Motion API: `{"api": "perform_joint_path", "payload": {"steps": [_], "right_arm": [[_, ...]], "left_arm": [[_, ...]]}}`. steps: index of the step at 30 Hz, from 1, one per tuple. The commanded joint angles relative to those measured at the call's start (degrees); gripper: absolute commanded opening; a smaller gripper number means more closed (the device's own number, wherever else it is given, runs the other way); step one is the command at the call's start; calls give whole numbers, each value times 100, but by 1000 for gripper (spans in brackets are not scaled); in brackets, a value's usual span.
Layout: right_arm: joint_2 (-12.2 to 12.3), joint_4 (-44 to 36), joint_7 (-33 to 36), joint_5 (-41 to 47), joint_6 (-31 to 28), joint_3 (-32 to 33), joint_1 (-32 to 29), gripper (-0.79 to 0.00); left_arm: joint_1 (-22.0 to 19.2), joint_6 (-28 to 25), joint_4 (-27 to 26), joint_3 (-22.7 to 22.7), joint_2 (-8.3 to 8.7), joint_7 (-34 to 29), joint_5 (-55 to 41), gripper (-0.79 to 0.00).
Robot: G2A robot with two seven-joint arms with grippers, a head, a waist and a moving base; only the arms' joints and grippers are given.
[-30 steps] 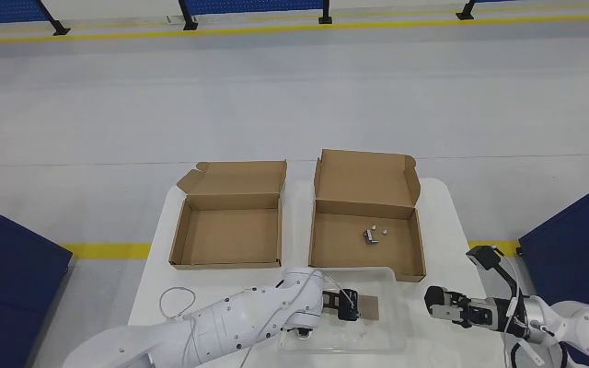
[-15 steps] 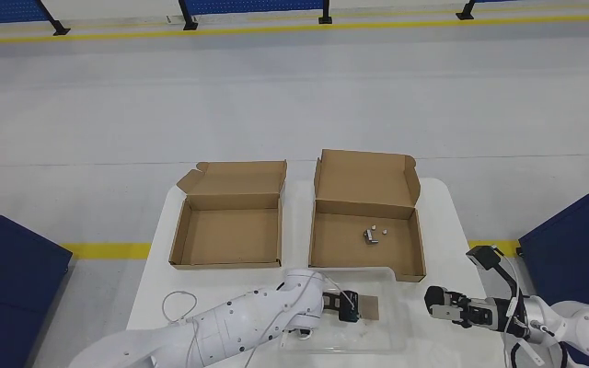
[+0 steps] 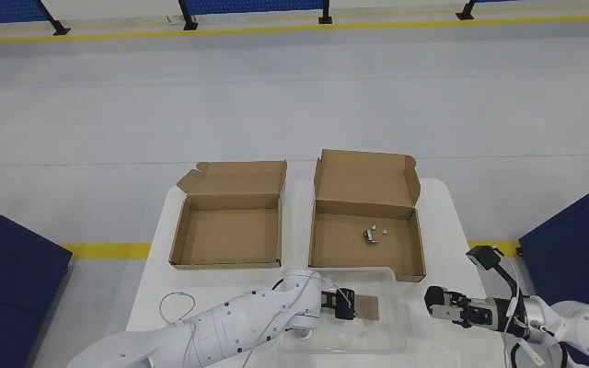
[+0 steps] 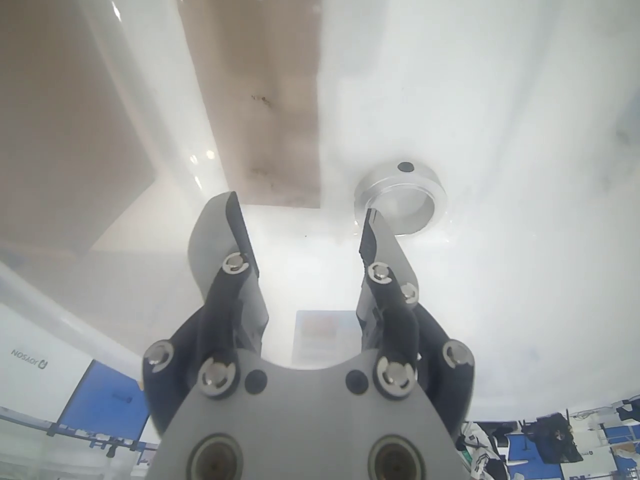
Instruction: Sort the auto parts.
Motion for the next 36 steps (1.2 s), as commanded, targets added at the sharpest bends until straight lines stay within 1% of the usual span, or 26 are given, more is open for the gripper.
{"api": "perform_joint_path", "payload": {"steps": [1, 6, 17, 27, 33, 36], "right_arm": [[0, -1, 0, 1, 0, 0, 0, 0], [0, -1, 0, 1, 0, 0, 0, 0], [0, -1, 0, 1, 0, 0, 0, 0], [0, -1, 0, 1, 0, 0, 0, 0], [0, -1, 0, 1, 0, 0, 0, 0], [0, -1, 0, 1, 0, 0, 0, 0]], "left_arm": [[-28, 13, 26, 71, -4, -13, -69, -366], [-52, -50, 112, 122, -51, 51, -173, -413], [-18, -251, 398, 122, -264, 251, -126, -422], [-65, -335, 547, 28, -413, 405, -124, -483], [-136, -358, 740, 122, -486, 358, -295, -499], [-127, -390, 777, 122, -504, 390, -321, -520]]}}
